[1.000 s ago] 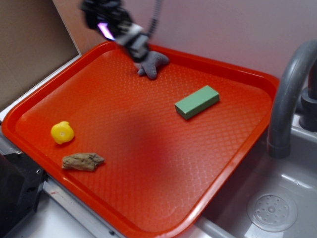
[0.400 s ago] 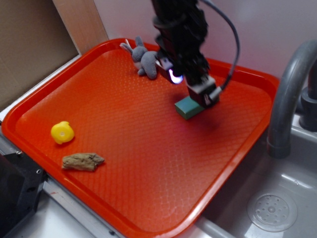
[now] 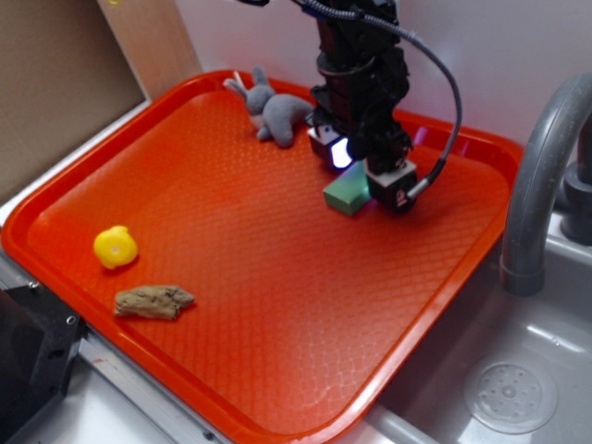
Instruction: Grab the green block.
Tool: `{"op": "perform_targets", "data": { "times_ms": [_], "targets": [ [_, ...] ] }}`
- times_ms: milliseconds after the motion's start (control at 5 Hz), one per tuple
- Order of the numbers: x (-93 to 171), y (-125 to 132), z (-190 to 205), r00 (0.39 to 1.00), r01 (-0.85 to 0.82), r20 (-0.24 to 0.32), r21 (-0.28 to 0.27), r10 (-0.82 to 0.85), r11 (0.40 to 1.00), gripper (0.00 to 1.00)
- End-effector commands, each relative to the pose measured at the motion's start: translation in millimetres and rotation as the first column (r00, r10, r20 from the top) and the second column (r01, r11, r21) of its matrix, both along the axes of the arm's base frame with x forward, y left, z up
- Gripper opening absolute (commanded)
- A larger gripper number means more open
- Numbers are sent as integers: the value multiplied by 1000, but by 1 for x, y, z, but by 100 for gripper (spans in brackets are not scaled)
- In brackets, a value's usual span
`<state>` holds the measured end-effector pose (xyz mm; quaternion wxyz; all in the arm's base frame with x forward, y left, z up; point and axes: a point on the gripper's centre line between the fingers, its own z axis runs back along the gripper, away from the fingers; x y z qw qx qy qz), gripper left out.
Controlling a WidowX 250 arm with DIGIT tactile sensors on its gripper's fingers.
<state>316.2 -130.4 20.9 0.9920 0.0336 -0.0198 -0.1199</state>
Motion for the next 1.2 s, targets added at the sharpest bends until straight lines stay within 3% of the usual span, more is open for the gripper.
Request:
{"op": "perform_targets", "data": {
  "times_ms": [0,400,600,1000],
  "targets": [
    [-14,-16,-14,997,70,-19,37,-69,997,0],
    [-28,-18,6,995,93,-25,37,-92,995,0],
    [-30,7,56,993,114,4,45,-114,992,0],
    [-64,59,154,999,-2,55,-15,3,1000,0]
  ]
}}
